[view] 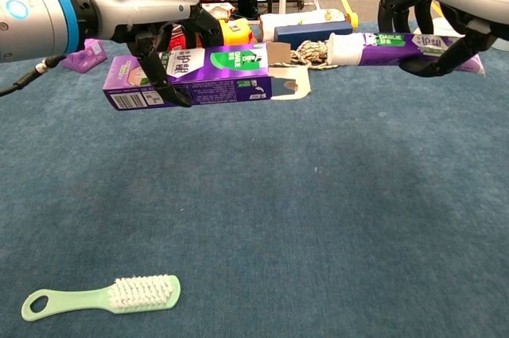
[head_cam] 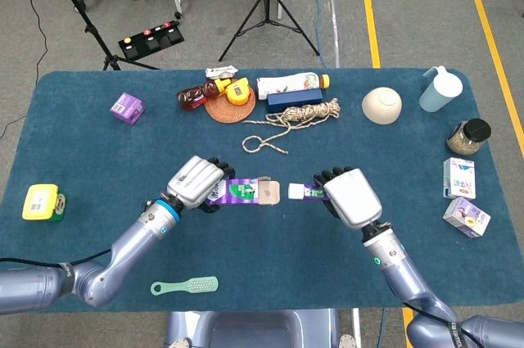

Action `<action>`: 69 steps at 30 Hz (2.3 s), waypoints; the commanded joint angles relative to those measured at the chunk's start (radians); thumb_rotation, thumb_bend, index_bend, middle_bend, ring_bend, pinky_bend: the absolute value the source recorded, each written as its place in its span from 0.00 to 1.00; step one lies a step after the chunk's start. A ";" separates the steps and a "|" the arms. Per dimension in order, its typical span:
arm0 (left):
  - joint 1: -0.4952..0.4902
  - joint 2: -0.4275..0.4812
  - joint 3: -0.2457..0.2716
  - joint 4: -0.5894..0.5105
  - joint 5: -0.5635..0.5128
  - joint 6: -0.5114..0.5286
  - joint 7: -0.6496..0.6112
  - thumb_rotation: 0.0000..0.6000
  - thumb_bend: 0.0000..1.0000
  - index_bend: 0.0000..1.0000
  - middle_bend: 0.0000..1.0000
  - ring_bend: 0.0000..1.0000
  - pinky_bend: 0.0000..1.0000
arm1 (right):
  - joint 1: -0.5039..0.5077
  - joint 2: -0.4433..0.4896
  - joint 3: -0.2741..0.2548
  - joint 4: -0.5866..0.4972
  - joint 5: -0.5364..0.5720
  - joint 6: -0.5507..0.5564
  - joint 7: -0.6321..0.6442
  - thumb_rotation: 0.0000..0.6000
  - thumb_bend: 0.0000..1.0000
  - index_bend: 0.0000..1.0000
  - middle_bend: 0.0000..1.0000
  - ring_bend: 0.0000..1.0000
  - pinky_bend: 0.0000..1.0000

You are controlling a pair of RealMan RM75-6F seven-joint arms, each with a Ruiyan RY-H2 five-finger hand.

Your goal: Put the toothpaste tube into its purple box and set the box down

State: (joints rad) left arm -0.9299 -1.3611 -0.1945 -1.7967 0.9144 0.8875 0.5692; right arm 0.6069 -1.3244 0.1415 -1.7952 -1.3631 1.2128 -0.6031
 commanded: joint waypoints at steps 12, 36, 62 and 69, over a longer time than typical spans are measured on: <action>-0.029 -0.023 0.018 0.034 -0.030 0.013 -0.027 1.00 0.16 0.41 0.37 0.33 0.54 | 0.012 -0.024 0.008 0.020 0.009 -0.019 -0.007 1.00 0.60 0.54 0.56 0.56 0.65; -0.077 -0.055 0.028 0.006 -0.054 0.041 -0.016 1.00 0.16 0.41 0.37 0.33 0.54 | -0.001 -0.034 0.002 0.027 0.002 -0.009 0.005 1.00 0.60 0.54 0.57 0.57 0.65; -0.131 -0.093 0.022 0.039 -0.085 0.018 -0.040 1.00 0.16 0.41 0.37 0.33 0.54 | -0.005 -0.047 -0.013 0.004 -0.032 0.002 -0.073 1.00 0.60 0.54 0.57 0.57 0.66; -0.141 -0.089 0.009 0.034 -0.079 0.015 -0.054 1.00 0.16 0.41 0.37 0.33 0.54 | -0.003 -0.055 -0.017 -0.002 -0.035 -0.003 -0.100 1.00 0.60 0.54 0.57 0.57 0.66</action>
State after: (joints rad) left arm -1.0693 -1.4510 -0.1833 -1.7609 0.8343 0.9021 0.5153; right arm 0.6022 -1.3769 0.1254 -1.7964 -1.3970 1.2112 -0.6989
